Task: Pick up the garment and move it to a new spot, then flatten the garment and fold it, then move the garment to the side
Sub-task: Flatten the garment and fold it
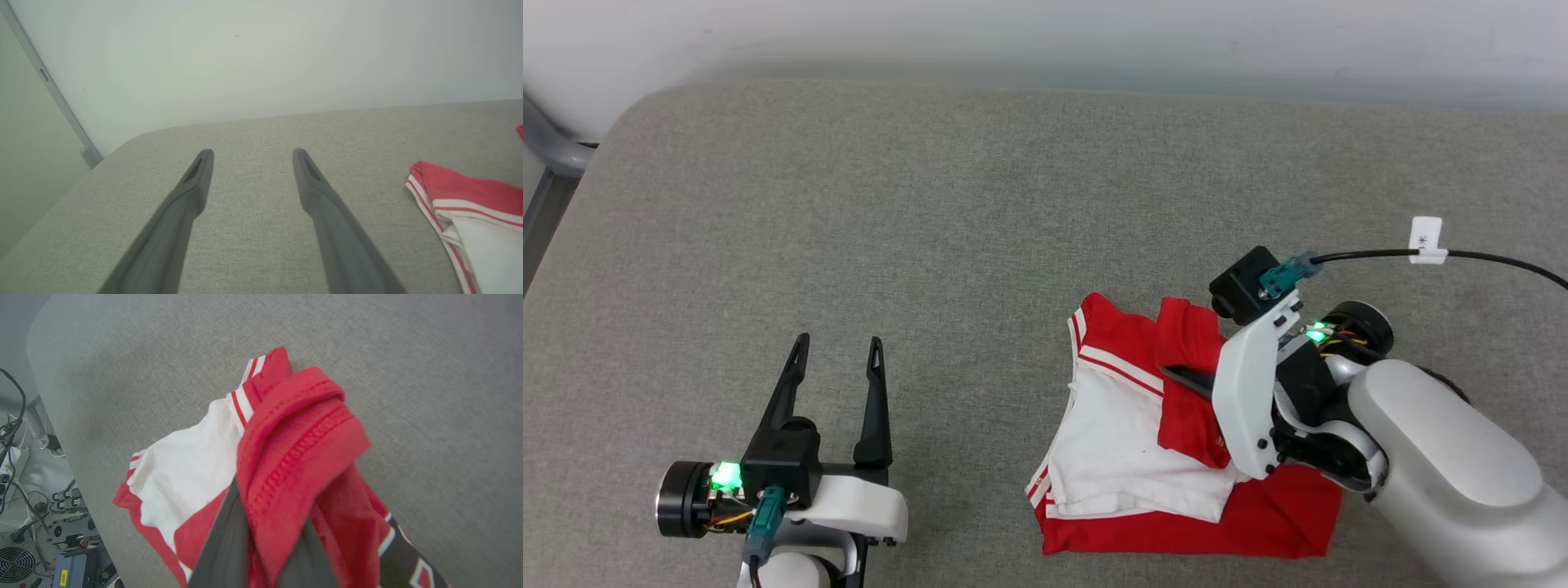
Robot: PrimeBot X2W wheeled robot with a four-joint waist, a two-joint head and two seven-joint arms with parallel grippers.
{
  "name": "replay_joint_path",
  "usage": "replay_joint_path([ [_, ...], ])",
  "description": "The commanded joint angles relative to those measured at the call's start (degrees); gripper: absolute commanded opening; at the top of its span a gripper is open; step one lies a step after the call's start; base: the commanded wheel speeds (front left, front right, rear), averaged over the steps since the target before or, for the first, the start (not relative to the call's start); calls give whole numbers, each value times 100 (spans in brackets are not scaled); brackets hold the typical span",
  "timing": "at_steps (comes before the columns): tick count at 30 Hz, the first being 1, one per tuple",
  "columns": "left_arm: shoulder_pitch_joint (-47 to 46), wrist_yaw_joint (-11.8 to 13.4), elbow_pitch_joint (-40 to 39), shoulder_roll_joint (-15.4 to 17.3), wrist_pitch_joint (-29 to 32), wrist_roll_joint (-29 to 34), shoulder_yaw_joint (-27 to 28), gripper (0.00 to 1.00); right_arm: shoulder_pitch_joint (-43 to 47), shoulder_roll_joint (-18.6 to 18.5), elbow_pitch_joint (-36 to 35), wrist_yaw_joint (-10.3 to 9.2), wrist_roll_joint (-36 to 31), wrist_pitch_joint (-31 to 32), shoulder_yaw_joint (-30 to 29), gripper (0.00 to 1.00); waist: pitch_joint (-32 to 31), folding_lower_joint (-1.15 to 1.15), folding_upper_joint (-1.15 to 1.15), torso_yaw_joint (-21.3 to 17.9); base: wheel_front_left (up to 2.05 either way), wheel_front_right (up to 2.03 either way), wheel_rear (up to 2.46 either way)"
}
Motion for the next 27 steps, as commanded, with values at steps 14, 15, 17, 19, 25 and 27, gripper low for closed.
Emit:
replay_joint_path([
  [14, -189, -97, 87, -164, -14, 107, 92, 100, -463, 663, 1893, -5, -40, -699, 1000, 11, 171, -1, 0, 82, 0, 0, 0],
  [15, -186, -113, 104, -168, -14, 114, 96, 100, -495, 644, 1869, -6, -19, -816, 1018, 44, 136, -1, 0, 68, 0, 0, 0],
  [17, -172, -137, 120, -171, -14, 130, 103, 100, -537, 581, 1722, -6, 63, -1089, 996, 100, 46, -1, 0, 38, 0, 0, 0],
  [19, -126, -136, 133, -173, -14, 132, 121, 100, -578, 465, 1535, -5, 35, -1387, 992, 100, -68, -1, 0, -5, 0, 0, 0],
  [25, 11, -158, 146, -154, -14, 136, 180, 100, -369, -46, 801, -5, -177, -2182, 637, 100, -361, -1, 0, -197, 0, 0, 0],
  [27, 36, -182, 146, -146, -14, 133, 190, 100, -232, -205, 577, -5, -315, -2406, 369, 100, -444, -1, 0, -270, 0, 0, 0],
])
